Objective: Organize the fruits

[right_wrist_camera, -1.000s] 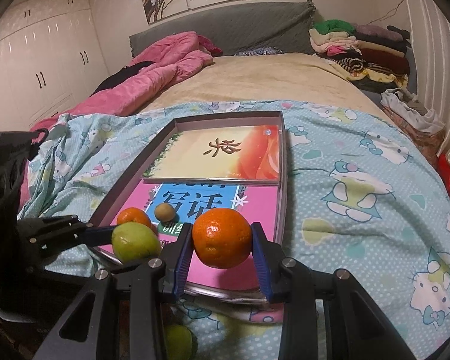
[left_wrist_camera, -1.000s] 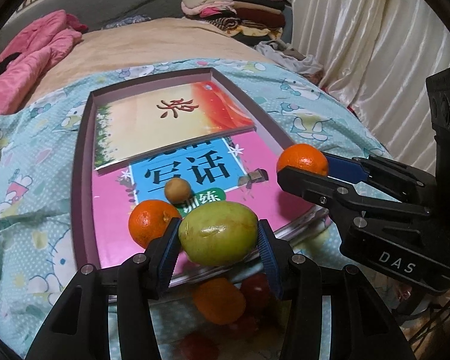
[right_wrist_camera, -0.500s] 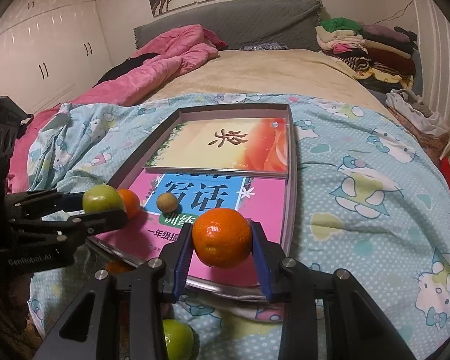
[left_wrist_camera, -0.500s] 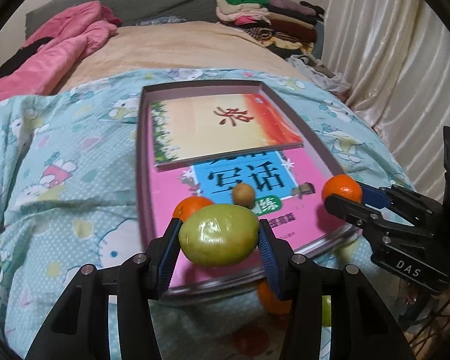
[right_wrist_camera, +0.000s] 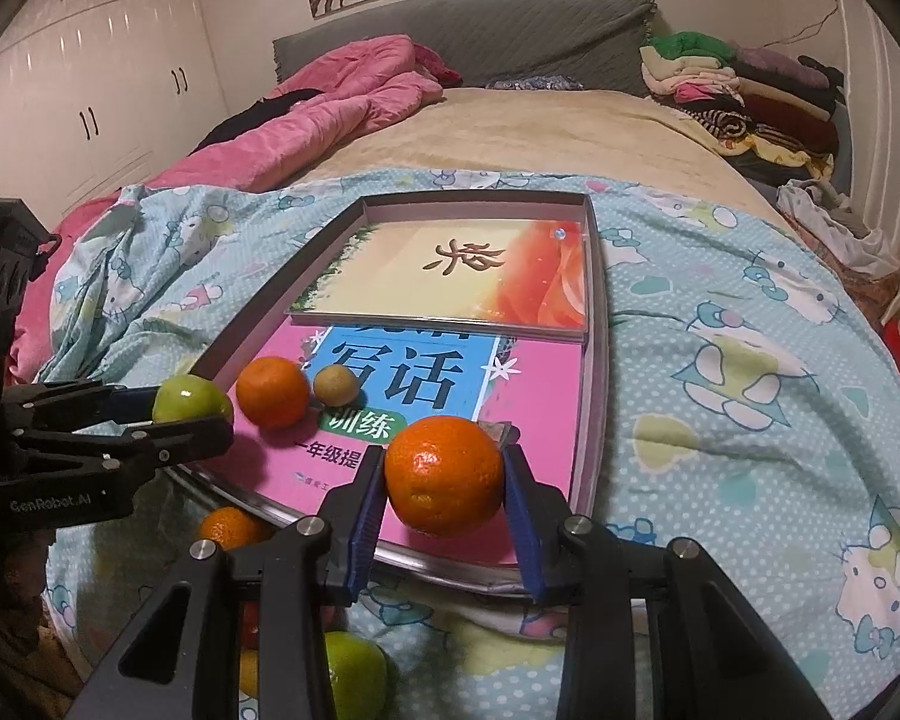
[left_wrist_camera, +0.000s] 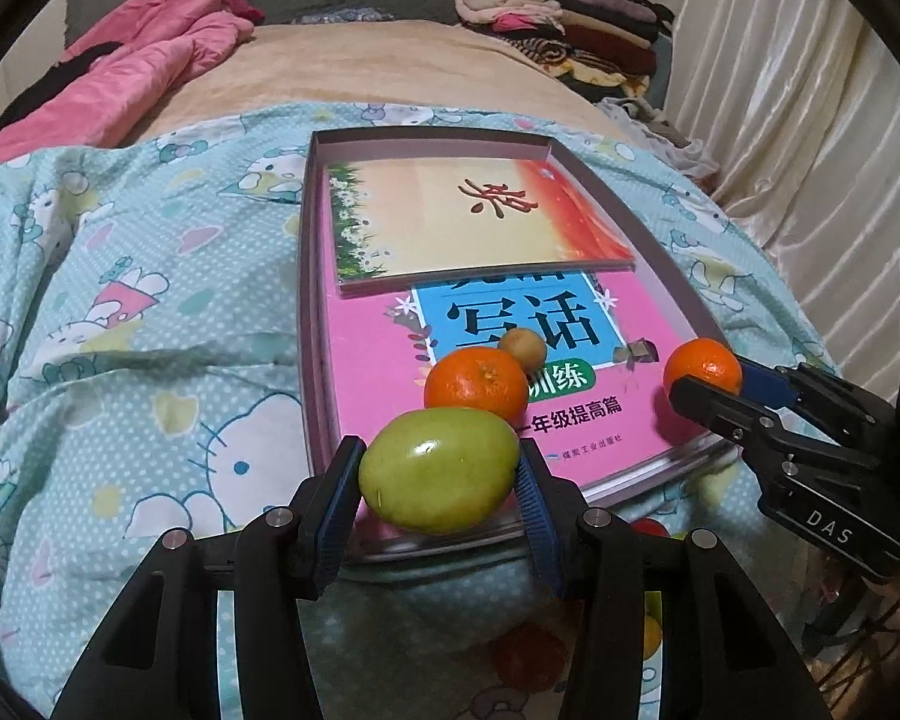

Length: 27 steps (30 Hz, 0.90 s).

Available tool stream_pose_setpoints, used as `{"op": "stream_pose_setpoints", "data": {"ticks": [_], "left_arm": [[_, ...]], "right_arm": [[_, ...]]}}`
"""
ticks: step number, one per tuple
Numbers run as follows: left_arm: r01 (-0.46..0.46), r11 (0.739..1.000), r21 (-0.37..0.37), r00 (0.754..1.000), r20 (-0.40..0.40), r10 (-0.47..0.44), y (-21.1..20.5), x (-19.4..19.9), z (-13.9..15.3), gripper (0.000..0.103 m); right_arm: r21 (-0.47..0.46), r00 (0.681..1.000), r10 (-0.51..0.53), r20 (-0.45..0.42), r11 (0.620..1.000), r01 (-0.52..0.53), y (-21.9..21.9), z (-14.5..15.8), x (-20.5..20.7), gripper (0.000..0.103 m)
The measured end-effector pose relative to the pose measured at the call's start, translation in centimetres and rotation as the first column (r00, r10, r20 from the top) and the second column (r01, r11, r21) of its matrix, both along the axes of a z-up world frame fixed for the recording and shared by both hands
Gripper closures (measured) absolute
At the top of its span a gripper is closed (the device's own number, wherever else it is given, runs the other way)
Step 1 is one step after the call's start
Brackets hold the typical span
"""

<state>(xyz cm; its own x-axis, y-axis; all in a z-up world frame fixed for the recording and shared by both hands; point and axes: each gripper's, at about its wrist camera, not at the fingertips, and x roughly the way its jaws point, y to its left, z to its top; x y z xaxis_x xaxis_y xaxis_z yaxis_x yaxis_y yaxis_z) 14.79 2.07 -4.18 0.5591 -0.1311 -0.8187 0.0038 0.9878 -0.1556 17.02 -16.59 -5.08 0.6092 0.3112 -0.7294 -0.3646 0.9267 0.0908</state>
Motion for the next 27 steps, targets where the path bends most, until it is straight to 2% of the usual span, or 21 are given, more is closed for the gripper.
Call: {"op": "stream_pose_setpoints", "data": {"ticks": [27], "left_arm": [[0.012, 1.0, 0.013, 1.0, -0.014, -0.012, -0.61, 0.72, -0.66, 0.051]], "right_arm": [[-0.07, 1.0, -0.019, -0.005, 0.997, 0.018, 0.1, -0.8, 0.02, 0.064]]}}
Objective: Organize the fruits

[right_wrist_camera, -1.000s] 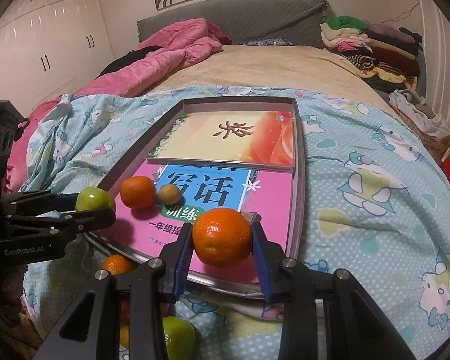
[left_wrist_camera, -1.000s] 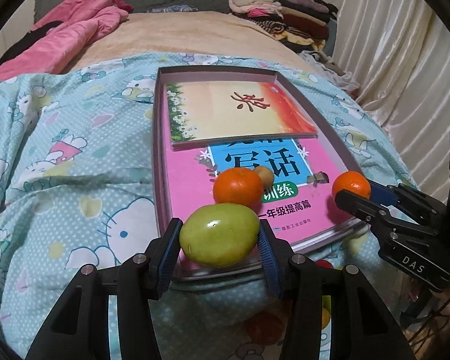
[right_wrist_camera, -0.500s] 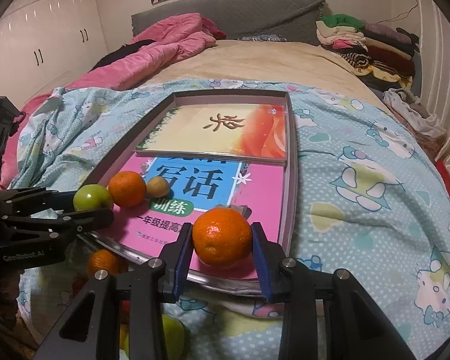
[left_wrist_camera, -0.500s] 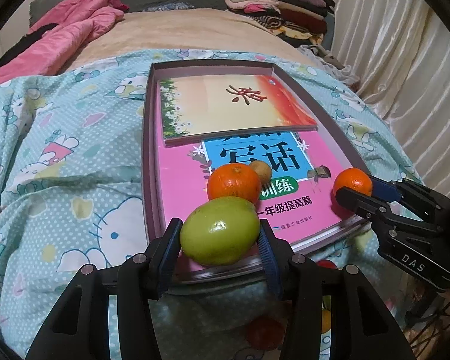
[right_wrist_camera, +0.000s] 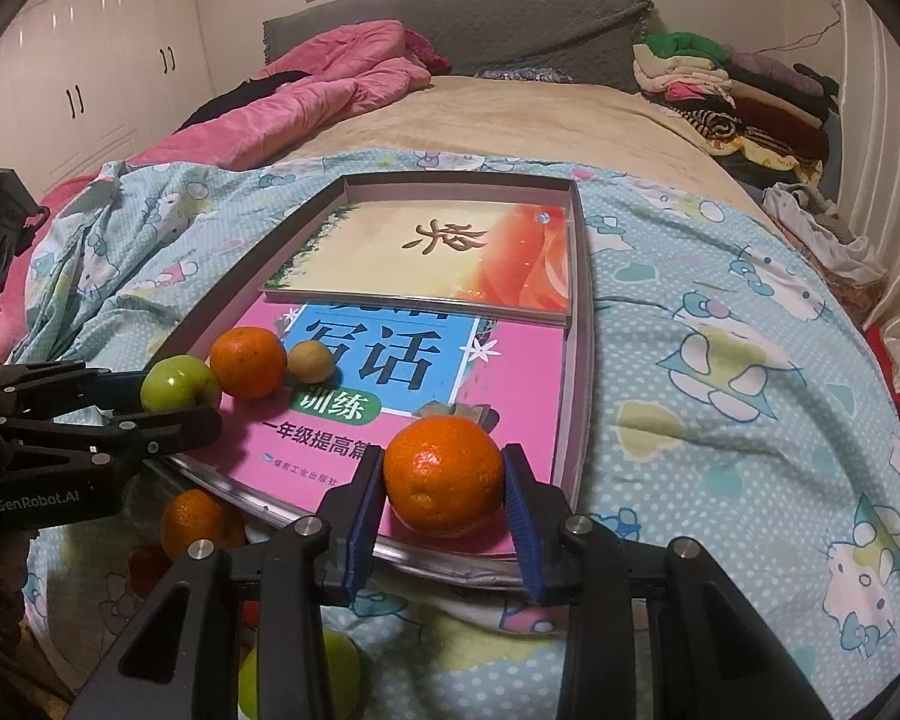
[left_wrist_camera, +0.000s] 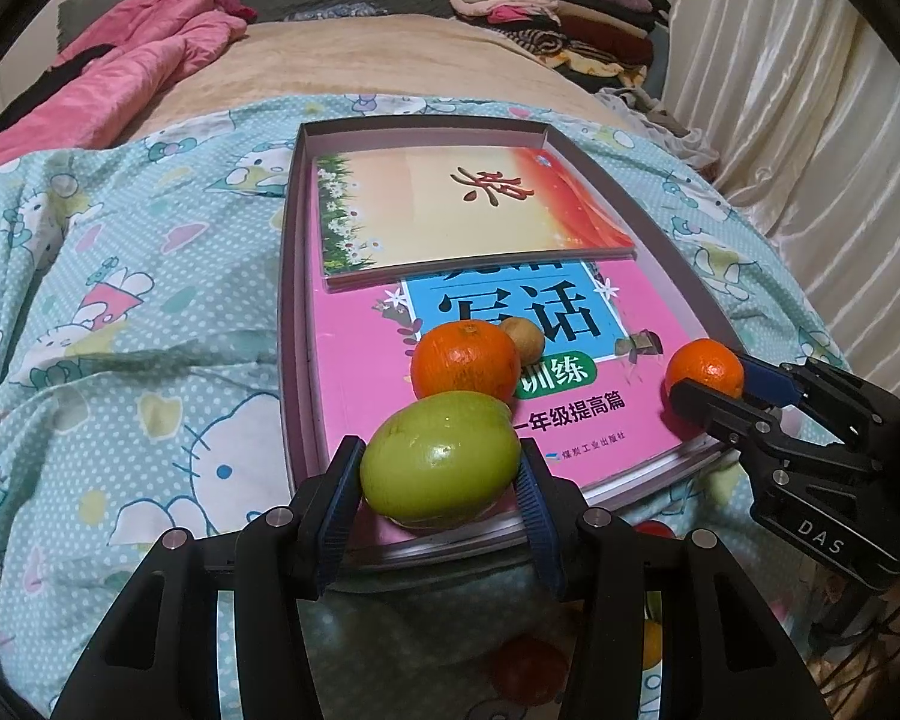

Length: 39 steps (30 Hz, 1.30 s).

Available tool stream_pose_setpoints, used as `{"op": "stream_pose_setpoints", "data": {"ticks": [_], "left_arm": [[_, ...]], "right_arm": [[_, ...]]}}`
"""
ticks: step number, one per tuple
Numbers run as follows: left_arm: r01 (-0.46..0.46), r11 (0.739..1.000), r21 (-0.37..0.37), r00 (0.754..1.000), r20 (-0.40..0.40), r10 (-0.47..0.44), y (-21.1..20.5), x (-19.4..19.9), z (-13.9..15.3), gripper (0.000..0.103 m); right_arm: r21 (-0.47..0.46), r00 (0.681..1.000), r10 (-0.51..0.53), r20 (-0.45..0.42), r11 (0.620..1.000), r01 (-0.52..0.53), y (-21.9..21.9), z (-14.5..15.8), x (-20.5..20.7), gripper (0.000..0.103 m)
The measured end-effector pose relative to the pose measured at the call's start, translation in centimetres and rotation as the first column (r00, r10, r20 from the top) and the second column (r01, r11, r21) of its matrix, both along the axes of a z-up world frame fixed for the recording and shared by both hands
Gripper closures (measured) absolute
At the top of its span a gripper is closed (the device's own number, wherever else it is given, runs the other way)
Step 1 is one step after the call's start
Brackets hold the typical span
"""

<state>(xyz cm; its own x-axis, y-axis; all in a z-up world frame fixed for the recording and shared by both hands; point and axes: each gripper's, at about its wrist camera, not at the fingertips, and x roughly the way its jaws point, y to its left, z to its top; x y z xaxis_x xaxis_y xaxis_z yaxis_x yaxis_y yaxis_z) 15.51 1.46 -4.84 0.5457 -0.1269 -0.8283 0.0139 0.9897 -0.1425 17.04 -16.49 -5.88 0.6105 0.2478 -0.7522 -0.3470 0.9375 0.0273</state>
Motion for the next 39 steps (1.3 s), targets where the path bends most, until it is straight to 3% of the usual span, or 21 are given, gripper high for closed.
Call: {"op": "stream_pose_setpoints", "data": {"ticks": [21, 39], "left_arm": [[-0.004, 1.0, -0.009, 1.0, -0.006, 0.004, -0.05, -0.02, -0.05, 0.051], [-0.001, 1.0, -0.027, 1.0, 0.024, 0.002, 0.17, -0.41, 0.69, 0.049]], "right_arm": [[0.024, 1.0, -0.003, 0.004, 1.0, 0.003, 0.01, 0.32, -0.14, 0.061], [0.058, 1.0, -0.021, 0.022, 0.998, 0.02, -0.48, 0.91, -0.3, 0.046]]}}
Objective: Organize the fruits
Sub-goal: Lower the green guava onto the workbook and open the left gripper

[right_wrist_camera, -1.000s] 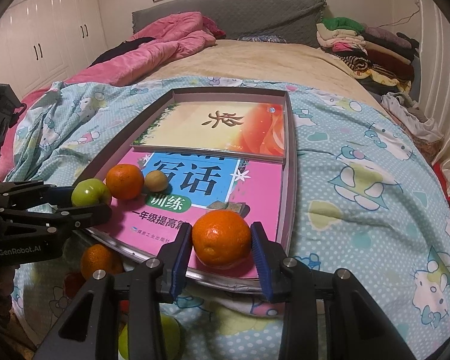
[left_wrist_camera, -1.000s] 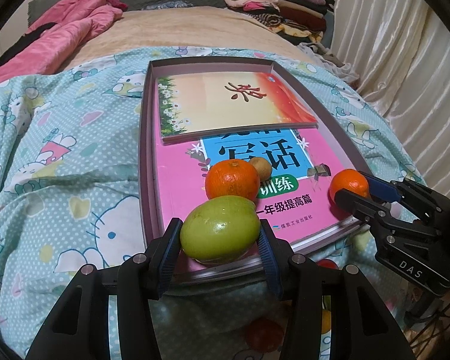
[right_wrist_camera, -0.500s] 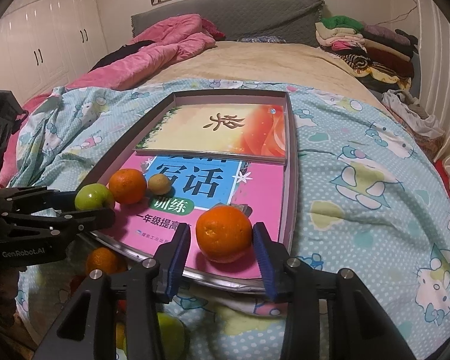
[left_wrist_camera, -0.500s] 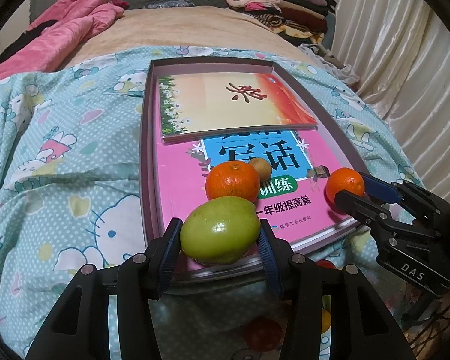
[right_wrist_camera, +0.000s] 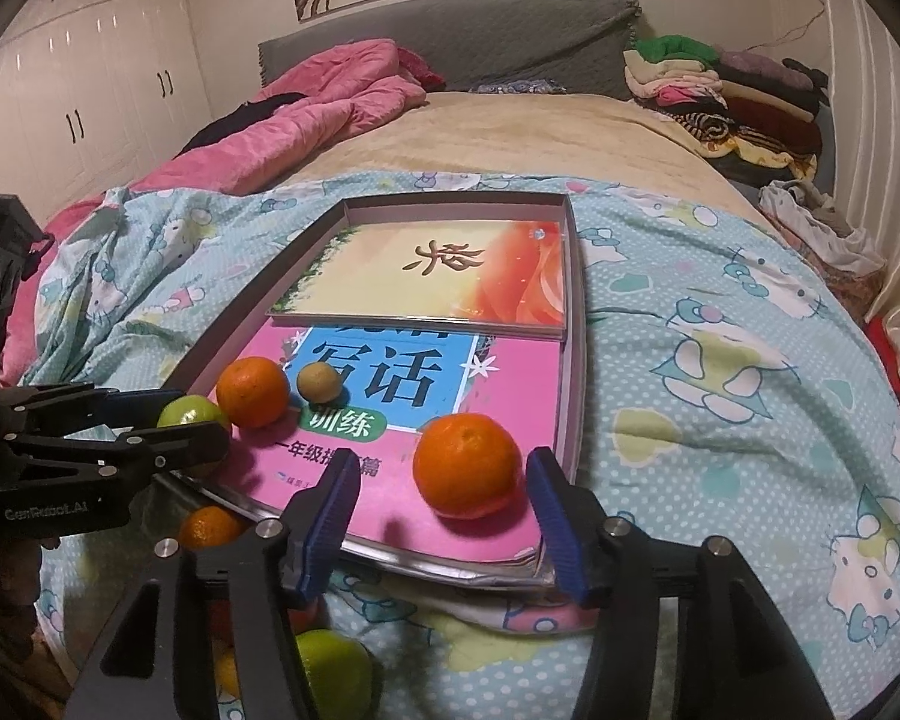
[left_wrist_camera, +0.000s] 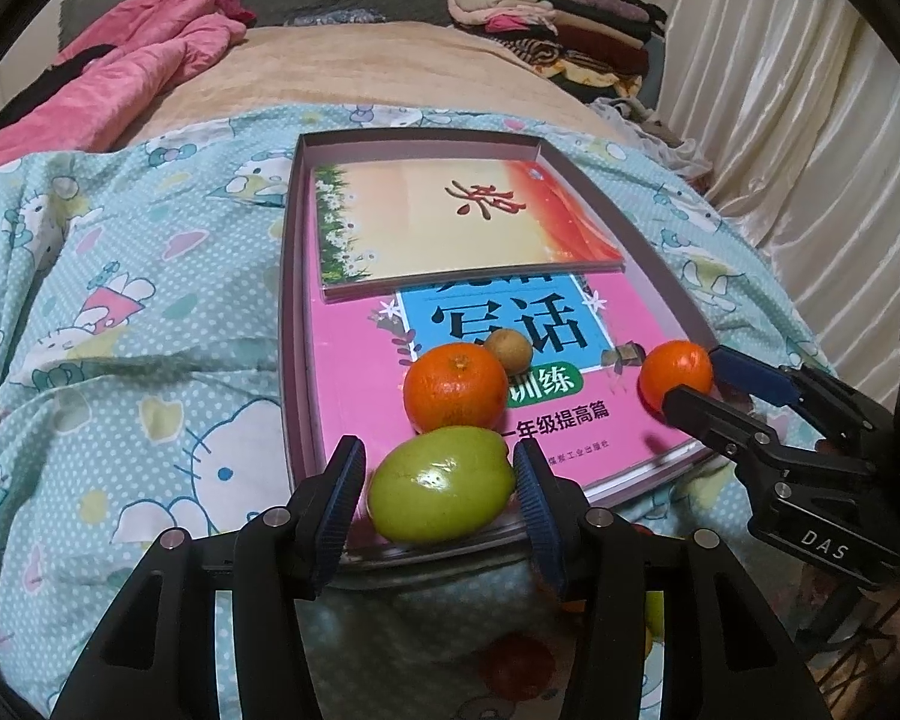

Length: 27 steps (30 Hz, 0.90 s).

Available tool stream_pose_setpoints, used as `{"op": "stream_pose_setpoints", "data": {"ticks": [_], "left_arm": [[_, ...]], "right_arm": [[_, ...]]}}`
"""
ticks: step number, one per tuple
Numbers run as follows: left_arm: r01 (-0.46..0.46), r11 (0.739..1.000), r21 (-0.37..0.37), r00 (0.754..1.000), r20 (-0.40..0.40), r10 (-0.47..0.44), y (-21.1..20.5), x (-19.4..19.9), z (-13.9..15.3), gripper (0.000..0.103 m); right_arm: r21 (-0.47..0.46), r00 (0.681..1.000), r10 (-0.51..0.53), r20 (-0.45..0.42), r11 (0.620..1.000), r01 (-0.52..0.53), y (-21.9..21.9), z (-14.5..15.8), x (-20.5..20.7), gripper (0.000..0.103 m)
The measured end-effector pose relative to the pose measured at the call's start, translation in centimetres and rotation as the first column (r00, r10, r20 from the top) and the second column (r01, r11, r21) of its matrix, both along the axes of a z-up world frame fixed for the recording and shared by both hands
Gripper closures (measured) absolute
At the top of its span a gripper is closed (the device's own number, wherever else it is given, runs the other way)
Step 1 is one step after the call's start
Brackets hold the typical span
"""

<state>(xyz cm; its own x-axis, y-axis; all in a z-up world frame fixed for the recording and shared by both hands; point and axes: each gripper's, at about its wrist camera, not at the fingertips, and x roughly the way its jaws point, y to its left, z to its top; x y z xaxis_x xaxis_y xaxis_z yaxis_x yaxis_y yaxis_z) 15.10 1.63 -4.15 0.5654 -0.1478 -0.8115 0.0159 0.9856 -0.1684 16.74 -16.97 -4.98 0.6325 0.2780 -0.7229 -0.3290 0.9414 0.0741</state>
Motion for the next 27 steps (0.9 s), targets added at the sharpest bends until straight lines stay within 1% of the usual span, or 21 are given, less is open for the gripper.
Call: {"op": "stream_pose_setpoints", "data": {"ticks": [13, 15, 17, 20, 27], "left_arm": [[-0.019, 1.0, -0.018, 0.999, 0.05, 0.02, 0.4, -0.6, 1.1, 0.042], [-0.025, 0.999, -0.023, 0.998, 0.063, 0.026, 0.6, -0.7, 1.3, 0.04], [-0.03, 0.999, -0.025, 0.997, 0.076, 0.032, 0.8, -0.9, 1.6, 0.035], [-0.038, 0.999, -0.036, 0.996, 0.086, 0.041, 1.1, -1.0, 2.0, 0.03], [-0.064, 0.996, -0.059, 0.993, 0.096, 0.07, 1.7, -1.3, 2.5, 0.03]], "right_arm": [[0.01, 1.0, -0.006, 0.02, 1.0, 0.006, -0.3, 0.3, -0.2, 0.044], [0.014, 1.0, -0.005, 0.026, 1.0, 0.005, -0.3, 0.4, -0.3, 0.043], [0.016, 0.999, -0.005, 0.034, 1.0, 0.004, -0.3, 0.6, -0.3, 0.04], [0.021, 0.999, -0.006, 0.045, 1.0, 0.005, -0.3, 0.8, -0.4, 0.037], [0.037, 0.998, -0.02, 0.066, 0.999, 0.018, -0.6, 1.3, -0.6, 0.034]]}}
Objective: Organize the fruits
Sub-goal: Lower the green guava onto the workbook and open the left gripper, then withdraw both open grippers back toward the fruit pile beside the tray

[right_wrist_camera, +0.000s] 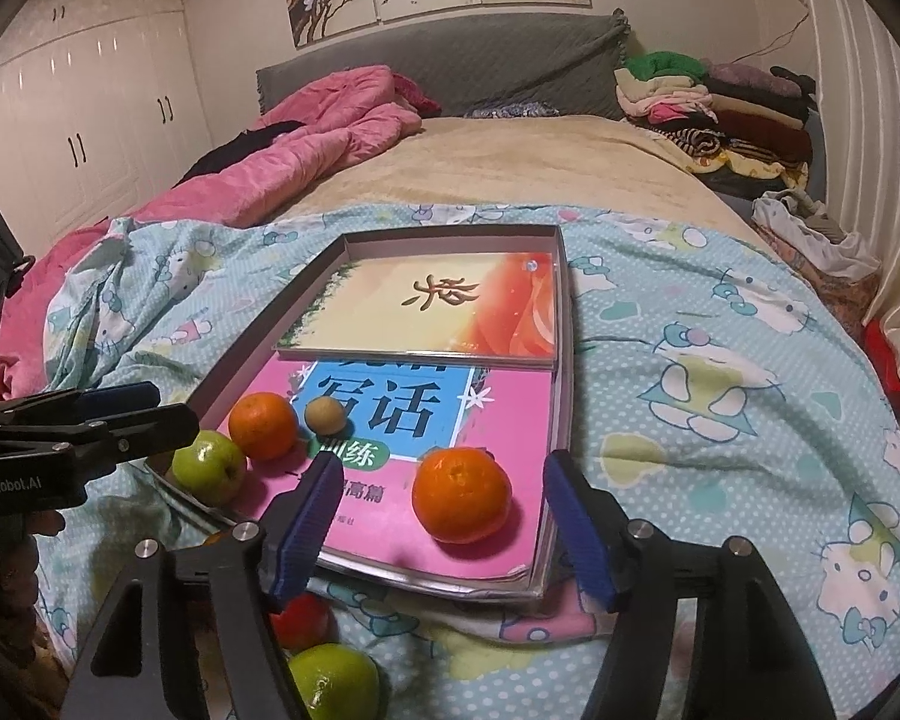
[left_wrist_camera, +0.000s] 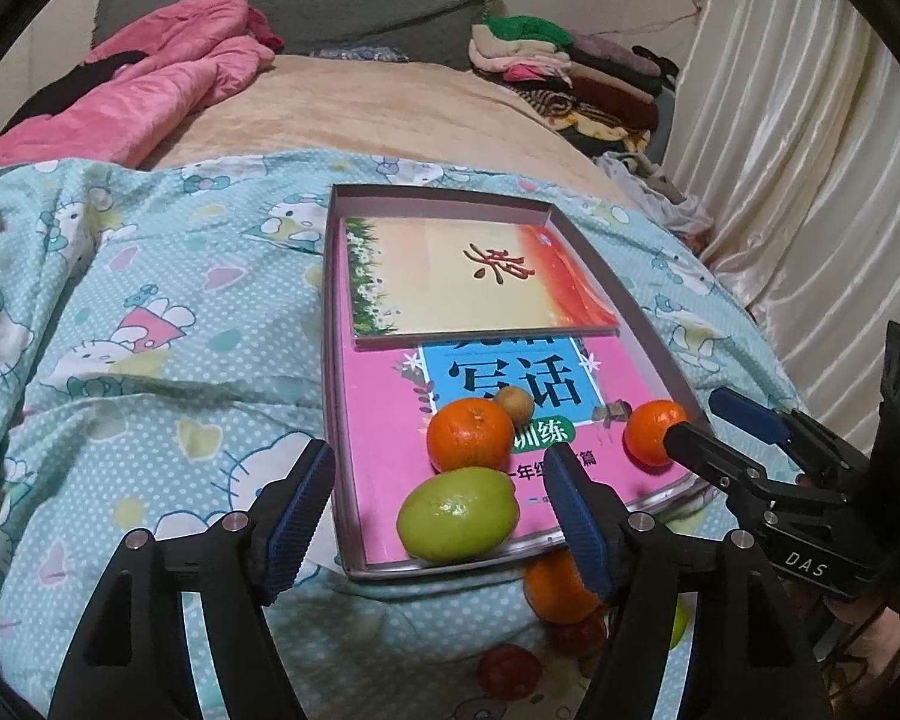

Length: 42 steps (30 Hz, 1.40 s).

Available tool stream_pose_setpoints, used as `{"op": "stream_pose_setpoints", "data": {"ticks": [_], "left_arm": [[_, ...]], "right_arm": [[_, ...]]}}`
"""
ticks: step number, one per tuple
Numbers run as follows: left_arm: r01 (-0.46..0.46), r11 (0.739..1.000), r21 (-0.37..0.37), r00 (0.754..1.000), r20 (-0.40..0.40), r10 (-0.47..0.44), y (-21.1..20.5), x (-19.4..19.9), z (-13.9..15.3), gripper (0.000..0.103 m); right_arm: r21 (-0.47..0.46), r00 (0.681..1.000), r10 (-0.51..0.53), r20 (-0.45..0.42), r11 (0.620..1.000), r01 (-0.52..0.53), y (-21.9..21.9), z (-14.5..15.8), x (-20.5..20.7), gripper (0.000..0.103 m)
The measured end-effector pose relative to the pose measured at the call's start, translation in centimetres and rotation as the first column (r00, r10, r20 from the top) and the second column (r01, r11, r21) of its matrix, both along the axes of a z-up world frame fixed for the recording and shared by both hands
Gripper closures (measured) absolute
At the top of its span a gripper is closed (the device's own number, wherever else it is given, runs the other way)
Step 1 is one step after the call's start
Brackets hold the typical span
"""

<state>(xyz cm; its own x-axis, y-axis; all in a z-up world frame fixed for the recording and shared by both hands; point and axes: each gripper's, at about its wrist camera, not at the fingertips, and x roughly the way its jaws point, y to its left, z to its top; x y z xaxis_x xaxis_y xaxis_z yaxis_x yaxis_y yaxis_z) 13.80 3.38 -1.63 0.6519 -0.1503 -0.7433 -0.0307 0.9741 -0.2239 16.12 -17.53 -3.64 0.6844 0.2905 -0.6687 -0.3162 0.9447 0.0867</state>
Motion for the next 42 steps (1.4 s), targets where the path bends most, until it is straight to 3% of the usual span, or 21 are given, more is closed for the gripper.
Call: {"op": "stream_pose_setpoints", "data": {"ticks": [16, 20, 23, 36, 42], "left_arm": [[0.005, 1.0, 0.017, 0.996, 0.086, -0.007, 0.0, -1.9, 2.6, 0.029], [0.023, 1.0, 0.009, 0.996, 0.091, -0.024, -0.4, -2.3, 3.0, 0.023], [0.041, 0.999, 0.017, 0.995, 0.09, -0.043, -0.9, -2.6, 3.1, 0.022], [0.051, 0.999, -0.007, 0.996, 0.072, -0.05, -0.8, -2.9, 3.0, 0.022], [0.059, 0.998, -0.011, 0.997, 0.048, -0.058, -0.9, -2.9, 2.7, 0.022]], "right_arm": [[0.054, 0.996, -0.015, 0.093, 0.998, 0.01, -0.7, 2.3, -1.5, 0.024], [0.069, 0.995, -0.022, 0.101, 0.998, 0.015, -0.9, 2.8, -2.2, 0.022], [0.062, 0.995, -0.024, 0.095, 0.998, 0.018, -0.8, 2.9, -2.6, 0.017], [0.076, 0.996, -0.022, 0.086, 0.997, 0.016, -0.2, 3.5, -4.6, 0.017], [0.102, 0.998, -0.04, 0.038, 0.994, 0.036, -0.2, 3.4, -5.2, 0.017]]}}
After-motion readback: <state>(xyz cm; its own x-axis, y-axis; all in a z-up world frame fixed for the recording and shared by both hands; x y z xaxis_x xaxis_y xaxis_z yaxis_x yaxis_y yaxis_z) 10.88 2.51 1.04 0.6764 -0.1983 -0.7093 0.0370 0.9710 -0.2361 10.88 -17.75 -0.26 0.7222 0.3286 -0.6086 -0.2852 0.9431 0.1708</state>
